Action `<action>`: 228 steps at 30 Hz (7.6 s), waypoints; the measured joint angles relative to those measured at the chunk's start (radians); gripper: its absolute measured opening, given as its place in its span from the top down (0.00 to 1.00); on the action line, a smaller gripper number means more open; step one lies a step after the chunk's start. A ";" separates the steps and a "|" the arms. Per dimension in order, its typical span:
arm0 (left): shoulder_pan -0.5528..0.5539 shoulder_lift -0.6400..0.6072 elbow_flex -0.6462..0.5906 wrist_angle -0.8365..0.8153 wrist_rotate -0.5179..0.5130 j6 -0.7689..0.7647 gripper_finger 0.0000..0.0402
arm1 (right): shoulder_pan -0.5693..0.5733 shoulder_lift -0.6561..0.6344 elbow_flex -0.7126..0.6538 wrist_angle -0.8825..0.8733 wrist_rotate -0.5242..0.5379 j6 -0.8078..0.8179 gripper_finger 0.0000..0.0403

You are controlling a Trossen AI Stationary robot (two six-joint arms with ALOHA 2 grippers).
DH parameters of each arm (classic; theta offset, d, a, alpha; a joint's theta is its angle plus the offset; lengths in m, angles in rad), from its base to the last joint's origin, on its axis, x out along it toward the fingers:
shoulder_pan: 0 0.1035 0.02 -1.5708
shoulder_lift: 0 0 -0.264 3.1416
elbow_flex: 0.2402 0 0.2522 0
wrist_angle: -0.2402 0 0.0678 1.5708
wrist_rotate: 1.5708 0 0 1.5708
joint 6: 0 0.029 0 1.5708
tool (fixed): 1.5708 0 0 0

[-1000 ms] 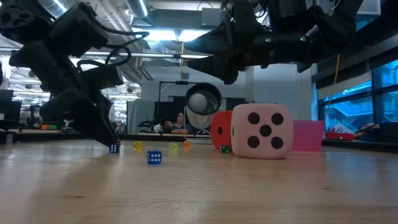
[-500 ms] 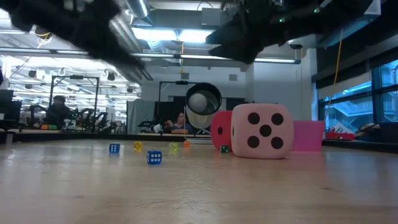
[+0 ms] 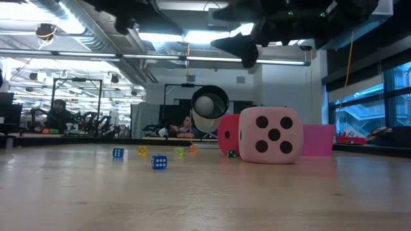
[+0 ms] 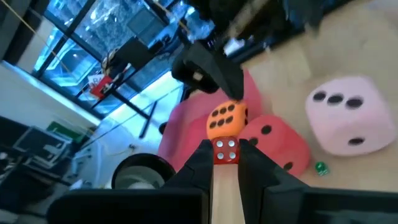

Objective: Pick & Place Dice
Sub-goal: Put the small red dice into the red bin

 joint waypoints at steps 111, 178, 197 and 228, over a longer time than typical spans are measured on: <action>-0.008 0.191 0.100 0.099 -0.033 0.191 0.93 | -0.103 0.168 0.026 0.244 -0.117 0.191 0.84; -0.061 -0.109 0.100 -0.248 -0.036 -0.199 0.58 | -0.204 -0.533 0.026 -0.574 0.224 -0.227 0.87; 0.094 -0.281 -0.141 -0.123 0.193 -0.337 0.58 | -0.183 -0.898 -0.190 -0.670 0.409 -0.246 0.87; 0.111 -0.415 -0.440 0.226 0.244 -0.422 0.58 | -0.189 -0.714 -0.533 -0.371 0.596 -0.055 0.87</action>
